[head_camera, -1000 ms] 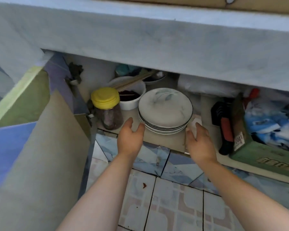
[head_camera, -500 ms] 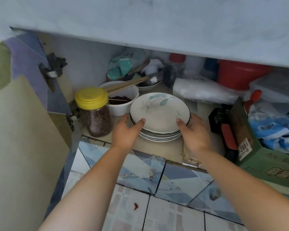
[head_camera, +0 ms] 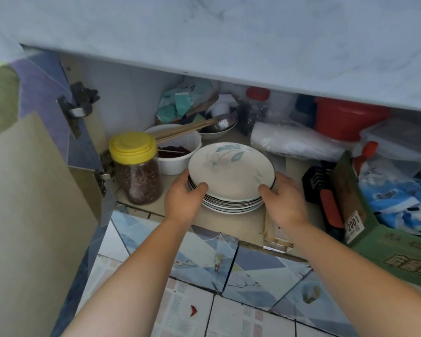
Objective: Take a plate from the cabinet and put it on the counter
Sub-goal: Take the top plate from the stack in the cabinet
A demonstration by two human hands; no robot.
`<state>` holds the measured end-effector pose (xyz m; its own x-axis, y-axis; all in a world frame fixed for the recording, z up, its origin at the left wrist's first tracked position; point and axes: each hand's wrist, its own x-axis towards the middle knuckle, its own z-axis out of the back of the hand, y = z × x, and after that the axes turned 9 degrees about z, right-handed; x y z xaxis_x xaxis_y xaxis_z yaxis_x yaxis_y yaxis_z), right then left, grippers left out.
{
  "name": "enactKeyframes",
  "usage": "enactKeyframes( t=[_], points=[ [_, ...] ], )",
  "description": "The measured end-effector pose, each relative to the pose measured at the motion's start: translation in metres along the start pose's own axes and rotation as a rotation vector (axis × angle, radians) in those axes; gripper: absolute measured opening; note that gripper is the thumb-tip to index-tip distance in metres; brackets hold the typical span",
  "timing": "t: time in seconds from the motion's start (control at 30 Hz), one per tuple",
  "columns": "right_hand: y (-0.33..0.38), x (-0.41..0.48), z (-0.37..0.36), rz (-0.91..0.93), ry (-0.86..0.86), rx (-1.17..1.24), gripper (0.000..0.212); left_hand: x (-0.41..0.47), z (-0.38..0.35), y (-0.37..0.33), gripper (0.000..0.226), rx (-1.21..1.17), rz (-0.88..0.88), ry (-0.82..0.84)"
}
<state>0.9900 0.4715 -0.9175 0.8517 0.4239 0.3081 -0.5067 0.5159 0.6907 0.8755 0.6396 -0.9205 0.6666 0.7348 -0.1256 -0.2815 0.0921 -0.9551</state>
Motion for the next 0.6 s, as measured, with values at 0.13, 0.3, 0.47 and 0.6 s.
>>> enactKeyframes(
  t=[0.13, 0.3, 0.47, 0.6],
  points=[
    [0.001, -0.001, 0.003, -0.007, 0.01, -0.02, 0.039, -0.006, -0.002, -0.004, 0.042, -0.105, 0.073, 0.011],
    [0.006, -0.004, 0.006, -0.014, 0.016, -0.002, 0.04, -0.014, 0.0, -0.007, 0.046, -0.188, 0.109, 0.027],
    [0.014, -0.013, 0.012, -0.033, 0.018, 0.06, 0.039, -0.022, 0.006, -0.01, 0.044, -0.243, 0.115, 0.044],
    [0.019, -0.024, 0.017, 0.002, -0.059, 0.125, 0.042, -0.028, 0.009, -0.015, 0.044, -0.289, 0.097, 0.066]
  ],
)
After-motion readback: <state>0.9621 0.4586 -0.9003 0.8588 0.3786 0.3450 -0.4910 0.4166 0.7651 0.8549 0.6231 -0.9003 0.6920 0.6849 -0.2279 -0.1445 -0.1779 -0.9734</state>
